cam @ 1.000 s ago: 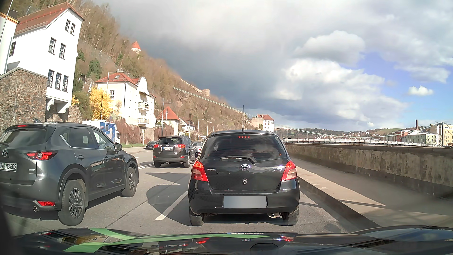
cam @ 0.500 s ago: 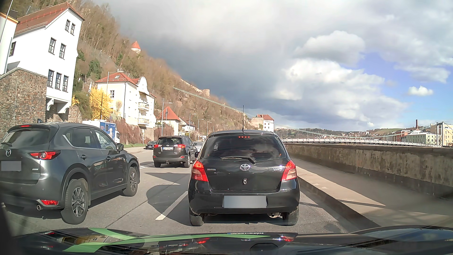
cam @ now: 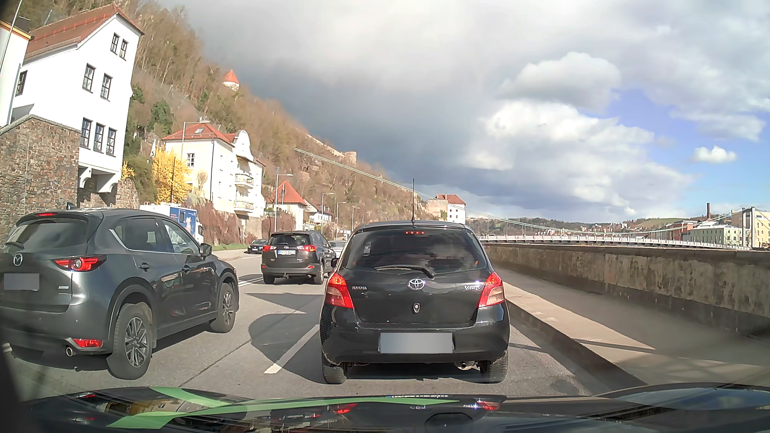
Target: Follow the waypoints while adhering to traffic rules and regulations
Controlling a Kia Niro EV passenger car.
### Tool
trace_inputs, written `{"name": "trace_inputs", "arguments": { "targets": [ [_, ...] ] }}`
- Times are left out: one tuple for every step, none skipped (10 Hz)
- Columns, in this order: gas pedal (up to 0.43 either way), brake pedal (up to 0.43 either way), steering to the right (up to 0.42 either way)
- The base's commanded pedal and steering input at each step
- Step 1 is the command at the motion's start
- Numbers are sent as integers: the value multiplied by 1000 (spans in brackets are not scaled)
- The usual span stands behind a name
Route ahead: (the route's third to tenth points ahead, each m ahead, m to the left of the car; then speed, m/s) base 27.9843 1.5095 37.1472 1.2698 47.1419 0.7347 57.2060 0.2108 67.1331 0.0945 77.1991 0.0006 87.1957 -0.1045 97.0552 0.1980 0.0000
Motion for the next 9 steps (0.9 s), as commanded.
{"name": "trace_inputs", "arguments": {
  "targets": [
    [0,341,-3],
    [0,341,-3],
    [0,348,-3],
    [0,341,-3],
    [0,348,-3],
    [0,341,-3],
    [0,329,-3],
    [0,305,-3],
    [0,293,-3]
  ]
}}
